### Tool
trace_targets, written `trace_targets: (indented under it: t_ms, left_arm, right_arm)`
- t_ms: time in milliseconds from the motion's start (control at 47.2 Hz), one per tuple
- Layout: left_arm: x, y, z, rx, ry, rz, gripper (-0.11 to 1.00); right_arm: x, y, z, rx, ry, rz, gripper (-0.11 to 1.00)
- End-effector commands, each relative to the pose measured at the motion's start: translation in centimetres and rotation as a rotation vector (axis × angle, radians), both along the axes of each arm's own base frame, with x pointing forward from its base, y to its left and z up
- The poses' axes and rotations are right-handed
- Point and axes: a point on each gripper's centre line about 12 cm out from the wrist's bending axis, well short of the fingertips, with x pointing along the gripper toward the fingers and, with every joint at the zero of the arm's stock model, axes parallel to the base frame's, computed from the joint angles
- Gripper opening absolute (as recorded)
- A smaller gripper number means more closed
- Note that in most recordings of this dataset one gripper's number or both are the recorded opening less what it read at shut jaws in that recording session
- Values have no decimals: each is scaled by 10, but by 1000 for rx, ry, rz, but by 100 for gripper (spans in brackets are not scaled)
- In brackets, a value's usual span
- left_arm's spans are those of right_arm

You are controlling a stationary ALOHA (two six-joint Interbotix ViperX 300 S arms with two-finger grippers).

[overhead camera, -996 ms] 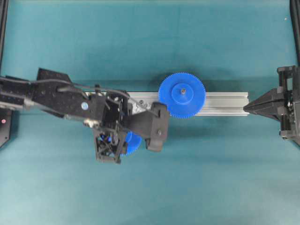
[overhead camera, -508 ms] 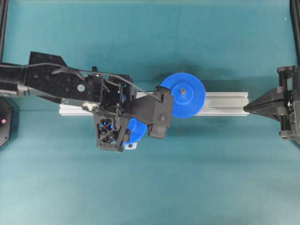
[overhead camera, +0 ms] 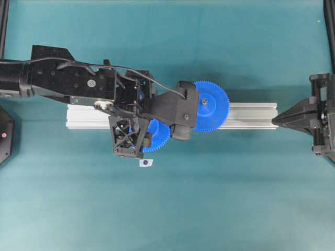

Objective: Find the location of the shaft and insert the small gear.
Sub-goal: 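Lift the gear and carry it toward the empty shaft on the rail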

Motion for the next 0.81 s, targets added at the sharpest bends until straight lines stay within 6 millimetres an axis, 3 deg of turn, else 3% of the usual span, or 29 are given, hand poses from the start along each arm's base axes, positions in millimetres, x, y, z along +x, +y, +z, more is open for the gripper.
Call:
trace_targets:
  t_ms: [0, 784]
  left_arm:
    - [3, 4, 27, 6, -90, 4, 64]
    - [29, 24, 9, 29, -78, -9, 64]
  right_arm:
    - [2, -1, 3, 9, -11, -8, 2]
    - [2, -1, 3, 7, -11, -8, 2]
